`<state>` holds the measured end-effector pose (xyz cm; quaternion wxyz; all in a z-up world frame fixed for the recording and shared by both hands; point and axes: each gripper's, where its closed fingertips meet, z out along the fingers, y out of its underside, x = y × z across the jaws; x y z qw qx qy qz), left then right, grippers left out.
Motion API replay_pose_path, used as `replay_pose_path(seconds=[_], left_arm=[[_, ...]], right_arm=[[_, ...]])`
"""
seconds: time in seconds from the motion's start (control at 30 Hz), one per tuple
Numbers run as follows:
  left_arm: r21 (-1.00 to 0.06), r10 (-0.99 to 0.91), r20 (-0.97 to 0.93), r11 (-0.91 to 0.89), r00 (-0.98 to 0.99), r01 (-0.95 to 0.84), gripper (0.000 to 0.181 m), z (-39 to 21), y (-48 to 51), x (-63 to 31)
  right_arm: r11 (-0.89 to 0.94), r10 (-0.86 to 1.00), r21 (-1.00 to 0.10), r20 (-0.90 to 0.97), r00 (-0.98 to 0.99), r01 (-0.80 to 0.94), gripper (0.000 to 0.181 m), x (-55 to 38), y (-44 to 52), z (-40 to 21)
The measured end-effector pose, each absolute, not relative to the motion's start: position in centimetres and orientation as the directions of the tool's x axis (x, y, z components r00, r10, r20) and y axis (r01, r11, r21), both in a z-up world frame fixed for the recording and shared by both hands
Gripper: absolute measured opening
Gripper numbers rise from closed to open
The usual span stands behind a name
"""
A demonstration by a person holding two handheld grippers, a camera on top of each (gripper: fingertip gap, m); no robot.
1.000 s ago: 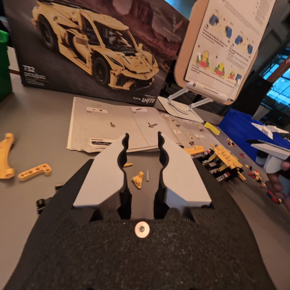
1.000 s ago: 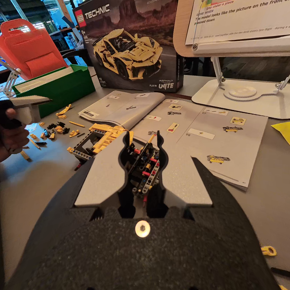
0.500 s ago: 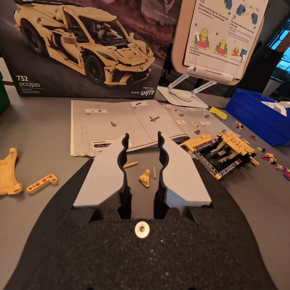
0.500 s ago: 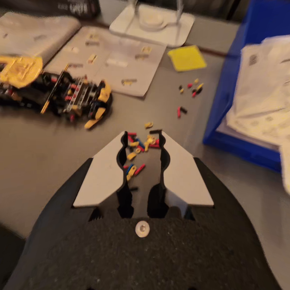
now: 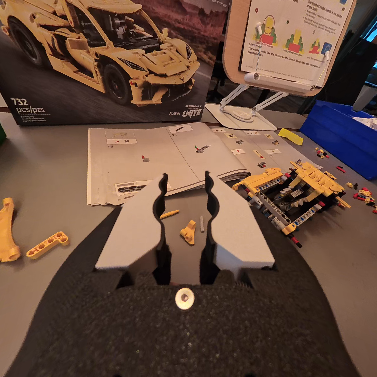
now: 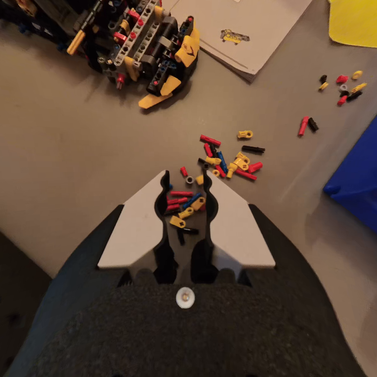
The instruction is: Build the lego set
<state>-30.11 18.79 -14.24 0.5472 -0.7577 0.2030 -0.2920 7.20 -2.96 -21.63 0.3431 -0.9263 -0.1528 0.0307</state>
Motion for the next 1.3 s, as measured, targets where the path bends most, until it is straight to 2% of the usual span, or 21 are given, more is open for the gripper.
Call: replay_pose_path(seconds=[0.1,0.33,0.5,0.57,0.67,0.83,1.0,1.17,1.3], left_arm=[[-0.948,-0.629,0.213,-0.319,0.747,0.001,0.037,-14.5,18.8,-30.0],[-0.944,-0.629,0.213,-0.329,0.748,-0.008,0.036,-14.9,18.9,-29.8],[-0.942,-0.624,0.212,-0.336,0.752,-0.014,0.036,-15.2,19.1,-29.8],[-0.939,-0.625,0.219,-0.343,0.749,-0.012,0.036,-15.3,19.1,-29.7],[-0.938,-0.63,0.218,-0.345,0.746,-0.017,0.036,-15.4,19.1,-29.5],[-0.938,-0.627,0.22,-0.347,0.748,-0.015,0.035,-15.4,19.1,-29.5],[-0.93,-0.628,0.257,-0.367,0.734,0.011,0.035,-15.4,19.1,-29.4],[-0.933,-0.63,0.247,-0.361,0.736,0.004,0.035,-15.3,19.0,-29.4],[-0.93,-0.633,0.253,-0.367,0.731,0.004,0.035,-15.4,18.9,-29.3]], right_arm=[[-0.707,0.27,-0.664,0.065,0.961,0.244,0.022,9.2,-3.1,-20.6],[-0.742,0.271,-0.635,0.012,0.963,0.217,0.017,11.4,-2.5,-22.0],[-0.746,0.252,-0.625,0.055,0.966,0.23,0.018,13.0,-2.2,-22.4],[-0.731,0.246,-0.654,0.013,0.969,0.194,0.018,13.1,-1.9,-22.1],[-0.751,0.251,-0.629,0.014,0.968,0.204,0.021,13.7,-2.0,-22.5],[-0.74,0.317,-0.629,-0.016,0.948,0.236,0.02,12.7,-3.2,-21.7],[-0.74,0.413,-0.631,-0.151,0.898,0.234,0.019,9.2,-5.1,-21.3],[-0.721,0.469,-0.611,-0.079,0.88,0.329,0.02,6.6,-6.0,-21.9],[-0.707,0.459,-0.636,-0.08,0.885,0.309,0.018,6.3,-5.5,-21.4]])
